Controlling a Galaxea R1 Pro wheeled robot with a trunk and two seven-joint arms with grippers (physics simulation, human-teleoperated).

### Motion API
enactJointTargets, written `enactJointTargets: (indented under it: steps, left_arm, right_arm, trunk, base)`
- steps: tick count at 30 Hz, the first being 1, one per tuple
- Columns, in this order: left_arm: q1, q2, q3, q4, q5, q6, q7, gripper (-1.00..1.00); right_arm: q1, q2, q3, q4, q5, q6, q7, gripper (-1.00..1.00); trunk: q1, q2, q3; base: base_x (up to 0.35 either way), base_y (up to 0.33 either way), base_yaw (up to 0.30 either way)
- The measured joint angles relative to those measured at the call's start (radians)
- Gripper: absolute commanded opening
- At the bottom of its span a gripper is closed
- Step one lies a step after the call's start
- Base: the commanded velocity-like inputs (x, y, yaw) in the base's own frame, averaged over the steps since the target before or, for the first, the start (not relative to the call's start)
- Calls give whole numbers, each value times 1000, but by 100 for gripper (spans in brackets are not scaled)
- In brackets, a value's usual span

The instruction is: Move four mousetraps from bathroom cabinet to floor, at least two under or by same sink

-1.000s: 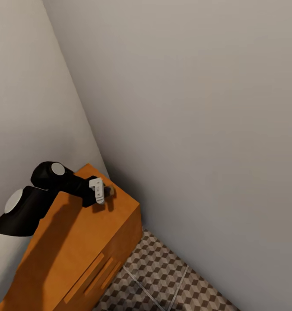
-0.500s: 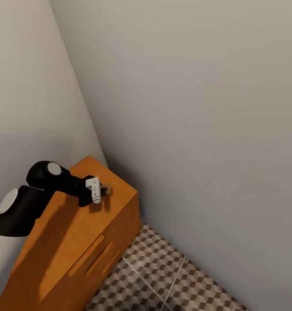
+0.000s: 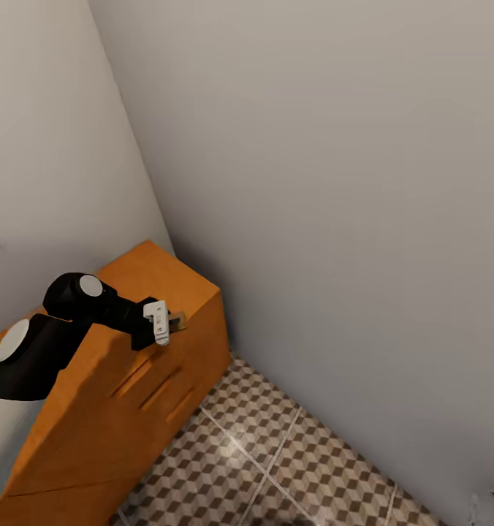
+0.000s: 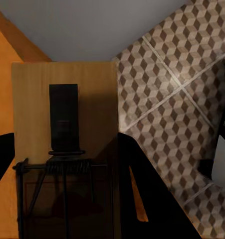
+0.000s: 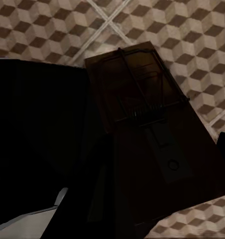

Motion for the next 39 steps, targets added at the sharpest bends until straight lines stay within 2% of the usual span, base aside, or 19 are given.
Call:
enactJointTargets:
  steps: [31,39]
  left_arm:
    - [4,2,-2,26,1,-1,0,-100]
    - [7,-2,-4,107,0,-1,0,-100]
  right_arm:
    - [0,0,0,-1,0,0,-1,-100]
    - [0,0,0,0,1,0,-1,-100]
  trunk:
    - [0,0,0]
    - [0,0,0]
  base:
    - [-330,-146,0]
    - [-321,-134,0]
